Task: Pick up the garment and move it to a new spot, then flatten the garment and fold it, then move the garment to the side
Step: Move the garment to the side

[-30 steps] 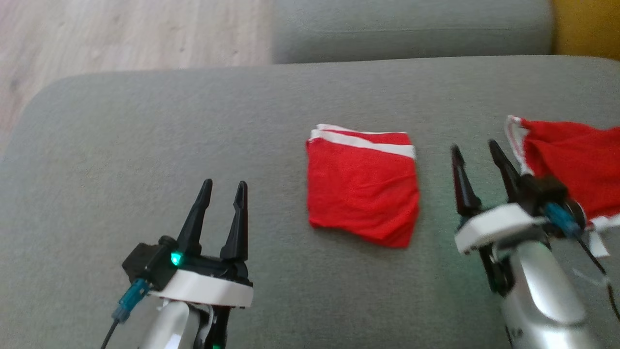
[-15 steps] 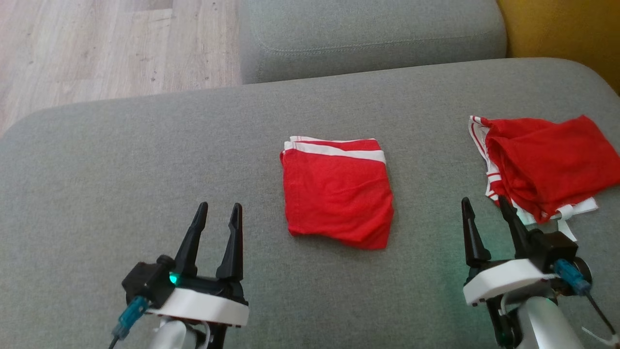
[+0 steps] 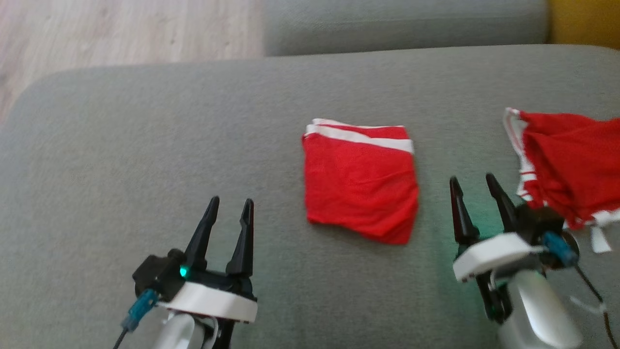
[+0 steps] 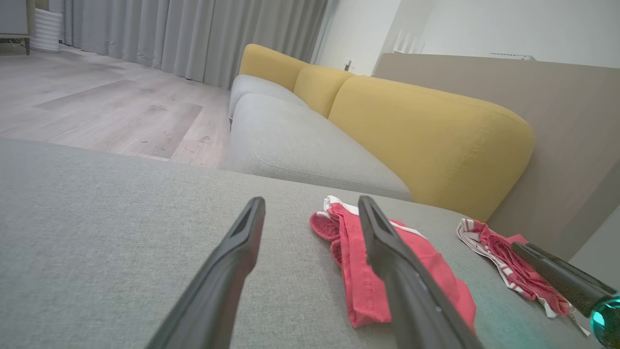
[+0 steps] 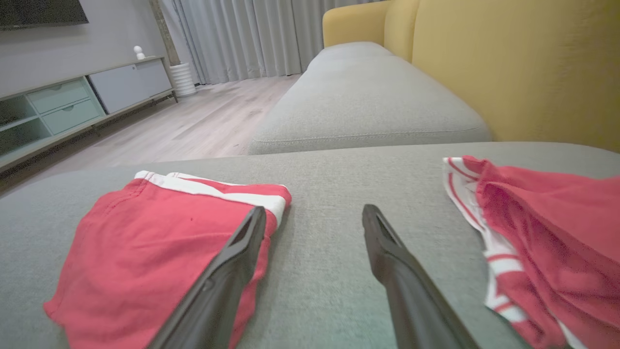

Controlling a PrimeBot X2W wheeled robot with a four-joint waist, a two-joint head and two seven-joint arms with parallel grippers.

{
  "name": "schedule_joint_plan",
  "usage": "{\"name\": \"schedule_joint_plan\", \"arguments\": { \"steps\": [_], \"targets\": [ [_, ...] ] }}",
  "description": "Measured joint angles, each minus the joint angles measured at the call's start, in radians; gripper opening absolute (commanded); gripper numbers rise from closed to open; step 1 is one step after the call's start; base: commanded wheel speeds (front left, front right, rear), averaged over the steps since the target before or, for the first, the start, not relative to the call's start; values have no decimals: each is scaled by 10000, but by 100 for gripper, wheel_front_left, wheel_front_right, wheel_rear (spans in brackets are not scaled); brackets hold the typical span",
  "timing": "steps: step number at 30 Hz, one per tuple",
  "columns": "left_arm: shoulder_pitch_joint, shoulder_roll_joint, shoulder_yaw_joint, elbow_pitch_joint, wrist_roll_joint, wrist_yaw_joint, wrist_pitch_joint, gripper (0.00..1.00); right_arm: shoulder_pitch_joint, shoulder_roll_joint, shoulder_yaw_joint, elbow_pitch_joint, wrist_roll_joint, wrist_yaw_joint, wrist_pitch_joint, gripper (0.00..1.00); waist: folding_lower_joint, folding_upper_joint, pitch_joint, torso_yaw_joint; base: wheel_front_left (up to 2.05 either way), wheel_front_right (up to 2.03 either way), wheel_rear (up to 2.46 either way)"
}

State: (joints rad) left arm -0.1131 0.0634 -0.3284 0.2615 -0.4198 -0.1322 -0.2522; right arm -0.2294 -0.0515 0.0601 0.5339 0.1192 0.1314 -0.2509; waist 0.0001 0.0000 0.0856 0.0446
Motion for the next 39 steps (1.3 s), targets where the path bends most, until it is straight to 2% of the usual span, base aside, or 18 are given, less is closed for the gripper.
{"name": "schedule_joint_plan", "arguments": {
  "steps": [5, 11, 15, 20, 21, 22, 23, 27, 32, 36, 39],
  "targets": [
    [-396, 4, -242, 84, -2, 0, 0, 100, -1034, -6, 280, 1243, 370, 0, 67, 100, 0, 0, 379, 521, 0, 0, 0],
    [-509, 15, -280, 226, -29, 0, 0, 100, -1815, -17, 1039, 2905, 2013, 0, 675, 100, 1, 0, 706, 1080, 0, 0, 0],
    [-510, 13, -288, 257, -29, 0, 0, 100, -2279, -27, 1670, 3705, 2765, 0, 938, 100, 0, 0, 789, 1271, 0, 0, 0],
    [-511, 10, -295, 261, -29, 0, 0, 100, -2908, -121, 2339, 4454, 2978, 0, 974, 100, -1, 0, 828, 1321, 0, 0, 0],
    [-511, 8, -299, 263, -29, 0, 0, 100, -2984, -142, 2489, 4537, 3057, 0, 974, 96, -1, 0, 833, 1314, 0, 0, 0],
    [-511, 6, -299, 267, -29, 0, 0, 100, -3046, -153, 2612, 4625, 3078, 0, 968, 44, -1, 0, 835, 1302, 0, 0, 0],
    [-513, 6, -299, 272, -29, 0, 0, 100, -3135, -153, 2711, 4738, 3058, 0, 909, 0, -1, 0, 835, 1281, 0, 0, 0],
    [-514, 8, -284, 291, -29, 0, 0, 100, -3413, -117, 3091, 5170, 2566, 0, 499, 0, -1, 0, 782, 1127, 0, 0, 0],
    [-511, 12, -274, 291, -29, 0, 0, 100, -3790, -105, 3049, 5572, 982, 0, 203, 0, -1, 0, 634, 755, 0, 0, 0],
    [-495, 12, -251, 282, -29, 0, 0, 100, -4075, -209, 2871, 5463, -282, 0, 109, 0, 0, 0, 437, 398, 0, 0, 0],
    [-448, 10, -221, 270, -29, 0, 0, 100, -4226, -539, 2892, 5089, -899, 0, 100, 0, -1, 0, 272, 105, 0, 0, 0]
  ]
}}
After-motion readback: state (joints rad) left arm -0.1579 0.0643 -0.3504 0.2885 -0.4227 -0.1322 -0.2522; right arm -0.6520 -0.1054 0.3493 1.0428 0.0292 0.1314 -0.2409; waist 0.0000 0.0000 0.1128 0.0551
